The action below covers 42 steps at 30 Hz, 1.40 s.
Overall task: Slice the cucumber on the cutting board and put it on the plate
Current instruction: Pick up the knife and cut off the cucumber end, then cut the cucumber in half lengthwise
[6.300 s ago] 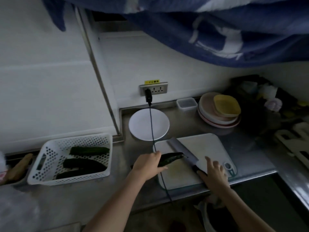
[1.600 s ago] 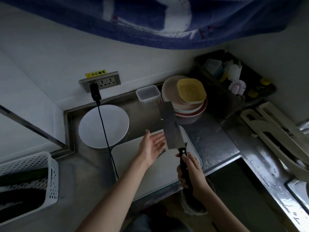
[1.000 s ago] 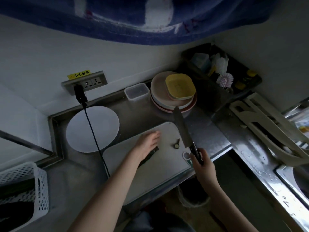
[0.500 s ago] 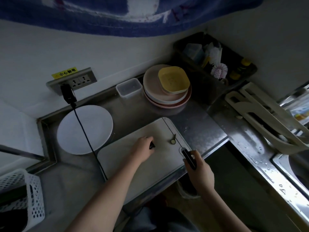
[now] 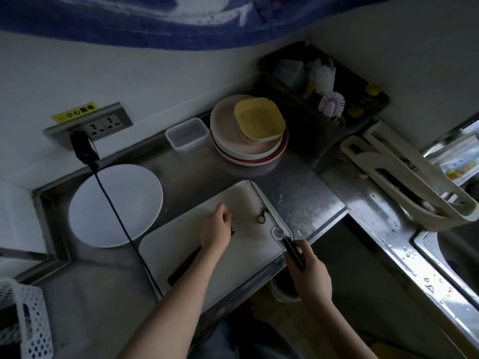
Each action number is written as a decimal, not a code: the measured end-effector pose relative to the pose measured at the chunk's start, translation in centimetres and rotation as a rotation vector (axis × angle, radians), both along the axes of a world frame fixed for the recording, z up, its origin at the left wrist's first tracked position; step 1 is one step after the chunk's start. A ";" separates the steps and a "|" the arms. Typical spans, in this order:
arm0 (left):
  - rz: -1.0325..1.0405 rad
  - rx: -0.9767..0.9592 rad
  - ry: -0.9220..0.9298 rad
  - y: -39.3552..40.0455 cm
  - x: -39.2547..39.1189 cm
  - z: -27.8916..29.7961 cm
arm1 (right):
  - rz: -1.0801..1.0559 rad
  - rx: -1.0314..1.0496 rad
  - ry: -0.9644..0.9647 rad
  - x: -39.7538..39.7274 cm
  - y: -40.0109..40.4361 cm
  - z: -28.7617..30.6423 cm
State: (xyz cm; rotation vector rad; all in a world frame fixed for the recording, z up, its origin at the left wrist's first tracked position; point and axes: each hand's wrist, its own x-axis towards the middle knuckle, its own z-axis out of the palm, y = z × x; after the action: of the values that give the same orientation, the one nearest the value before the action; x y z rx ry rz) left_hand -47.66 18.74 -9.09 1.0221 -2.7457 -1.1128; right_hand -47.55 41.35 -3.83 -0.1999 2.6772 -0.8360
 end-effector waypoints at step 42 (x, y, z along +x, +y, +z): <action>-0.149 -0.167 0.181 -4.2 2.1 2.0 | 0.075 -0.065 -0.224 1.7 -0.9 1.4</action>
State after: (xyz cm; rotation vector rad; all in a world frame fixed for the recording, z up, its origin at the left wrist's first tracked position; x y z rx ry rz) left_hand -45.60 14.56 -7.12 0.6726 -2.7468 -0.9193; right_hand -45.86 40.45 -2.39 -0.2073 2.4218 -0.8680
